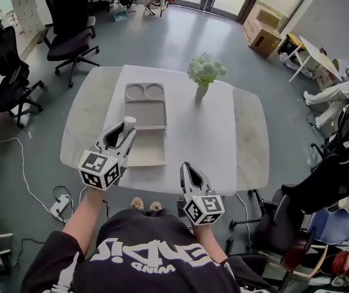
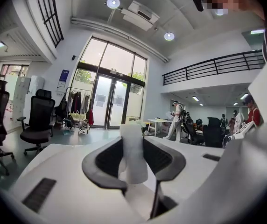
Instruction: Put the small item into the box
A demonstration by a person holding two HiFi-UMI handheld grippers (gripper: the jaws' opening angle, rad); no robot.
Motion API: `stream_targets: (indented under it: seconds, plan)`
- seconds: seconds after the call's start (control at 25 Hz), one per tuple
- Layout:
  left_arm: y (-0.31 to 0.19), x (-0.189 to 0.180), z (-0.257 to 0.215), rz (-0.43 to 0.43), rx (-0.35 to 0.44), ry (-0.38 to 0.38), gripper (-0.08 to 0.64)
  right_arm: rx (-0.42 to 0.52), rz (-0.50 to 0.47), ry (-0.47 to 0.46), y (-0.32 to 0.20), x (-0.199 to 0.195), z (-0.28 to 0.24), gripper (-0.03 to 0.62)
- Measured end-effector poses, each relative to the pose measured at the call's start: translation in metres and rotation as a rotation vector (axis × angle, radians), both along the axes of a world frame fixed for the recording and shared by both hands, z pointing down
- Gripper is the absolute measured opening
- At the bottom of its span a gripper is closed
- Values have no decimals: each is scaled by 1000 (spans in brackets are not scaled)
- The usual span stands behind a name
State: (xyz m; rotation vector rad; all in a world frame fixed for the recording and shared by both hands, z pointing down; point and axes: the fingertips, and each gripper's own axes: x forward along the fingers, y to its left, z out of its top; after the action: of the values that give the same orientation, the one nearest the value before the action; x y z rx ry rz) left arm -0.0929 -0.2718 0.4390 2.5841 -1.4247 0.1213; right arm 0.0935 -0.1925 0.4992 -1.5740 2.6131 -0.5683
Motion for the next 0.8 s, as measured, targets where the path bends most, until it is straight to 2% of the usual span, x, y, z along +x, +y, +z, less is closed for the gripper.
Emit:
stream_targets:
  seconds: [0.32, 0.56, 0.8]
  plan:
    - [-41, 25, 48, 85, -82, -48, 143, -12, 36, -2, -2, 5, 4, 23]
    - [-56, 33, 100, 100, -184, -85, 143, -22, 47, -2, -3, 7, 9, 24]
    - [-63, 40, 145, 135, -268, -157, 143, -35, 61, -3, -7, 10, 12, 23]
